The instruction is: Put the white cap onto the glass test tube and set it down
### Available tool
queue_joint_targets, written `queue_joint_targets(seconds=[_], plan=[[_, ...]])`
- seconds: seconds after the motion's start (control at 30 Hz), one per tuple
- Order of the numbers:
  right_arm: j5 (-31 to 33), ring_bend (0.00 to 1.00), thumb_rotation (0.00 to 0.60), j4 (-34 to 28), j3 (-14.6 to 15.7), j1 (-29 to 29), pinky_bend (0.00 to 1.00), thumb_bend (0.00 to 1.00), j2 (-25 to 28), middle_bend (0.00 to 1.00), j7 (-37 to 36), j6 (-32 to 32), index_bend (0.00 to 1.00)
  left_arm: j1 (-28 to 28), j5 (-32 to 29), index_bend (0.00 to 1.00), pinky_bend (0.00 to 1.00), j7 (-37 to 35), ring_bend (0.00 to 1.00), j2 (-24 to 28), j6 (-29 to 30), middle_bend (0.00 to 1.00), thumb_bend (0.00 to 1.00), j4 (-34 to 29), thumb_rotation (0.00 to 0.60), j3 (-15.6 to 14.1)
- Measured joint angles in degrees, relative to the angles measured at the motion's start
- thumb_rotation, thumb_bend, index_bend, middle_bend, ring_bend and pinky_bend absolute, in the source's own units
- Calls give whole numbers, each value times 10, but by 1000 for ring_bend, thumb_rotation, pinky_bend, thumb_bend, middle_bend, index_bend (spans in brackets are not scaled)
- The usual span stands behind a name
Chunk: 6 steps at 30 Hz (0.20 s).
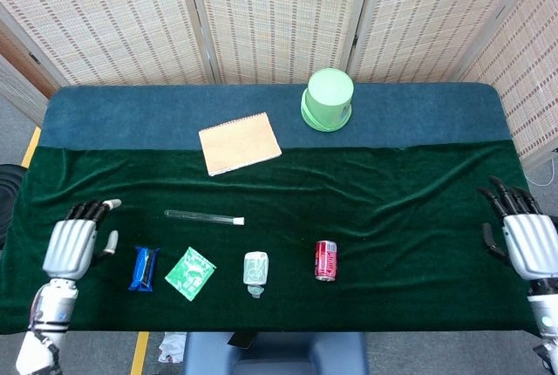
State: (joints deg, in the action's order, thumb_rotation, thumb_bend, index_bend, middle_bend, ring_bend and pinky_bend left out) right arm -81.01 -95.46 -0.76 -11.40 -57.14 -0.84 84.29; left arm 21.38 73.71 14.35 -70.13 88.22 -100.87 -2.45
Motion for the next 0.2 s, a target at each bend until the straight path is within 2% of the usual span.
queue_joint_targets(seconds=[0.2], plan=[[-21, 75, 600, 32, 15, 40, 20, 647, -18, 31, -38, 34, 51, -68, 50, 264, 165, -34, 193, 26, 53, 270, 522, -3, 600, -33]])
